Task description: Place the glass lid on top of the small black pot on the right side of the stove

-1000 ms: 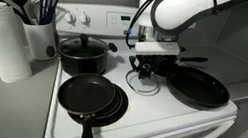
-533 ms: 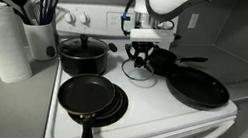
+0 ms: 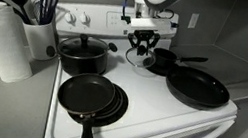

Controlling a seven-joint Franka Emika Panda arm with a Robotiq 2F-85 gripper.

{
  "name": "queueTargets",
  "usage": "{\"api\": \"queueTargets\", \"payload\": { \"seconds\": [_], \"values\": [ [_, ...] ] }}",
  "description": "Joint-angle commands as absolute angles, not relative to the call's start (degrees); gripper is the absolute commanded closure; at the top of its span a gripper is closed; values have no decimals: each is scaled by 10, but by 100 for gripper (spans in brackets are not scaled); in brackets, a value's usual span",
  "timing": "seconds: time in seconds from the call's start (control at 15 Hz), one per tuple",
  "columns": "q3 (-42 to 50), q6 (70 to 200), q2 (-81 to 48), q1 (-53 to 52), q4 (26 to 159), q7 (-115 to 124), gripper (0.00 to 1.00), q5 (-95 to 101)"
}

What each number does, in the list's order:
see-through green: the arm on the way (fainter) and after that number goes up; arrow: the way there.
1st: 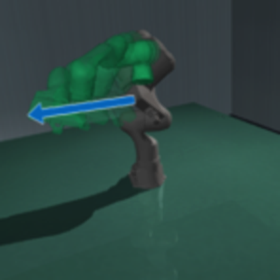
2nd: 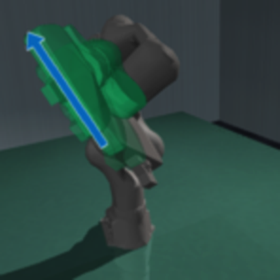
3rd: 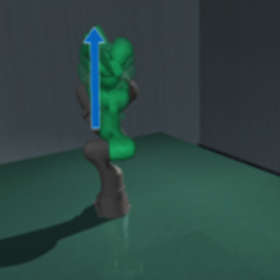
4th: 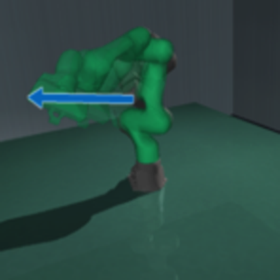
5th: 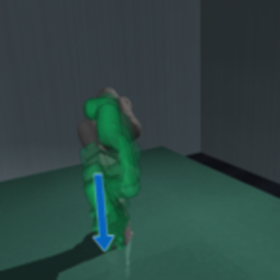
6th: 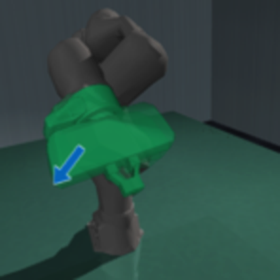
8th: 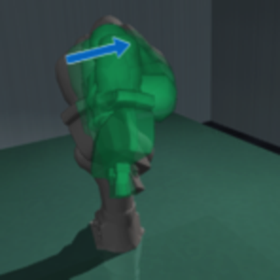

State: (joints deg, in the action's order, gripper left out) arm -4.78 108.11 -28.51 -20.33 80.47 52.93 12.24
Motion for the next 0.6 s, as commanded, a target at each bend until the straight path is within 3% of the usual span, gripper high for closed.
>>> {"api": "queueTargets", "payload": {
  "seconds": [0.0,0.53],
  "values": [
    [-25,1036,-312,-204,737,538,85,136],
    [22,976,-360,-190,636,576,85,149]
  ]
}}
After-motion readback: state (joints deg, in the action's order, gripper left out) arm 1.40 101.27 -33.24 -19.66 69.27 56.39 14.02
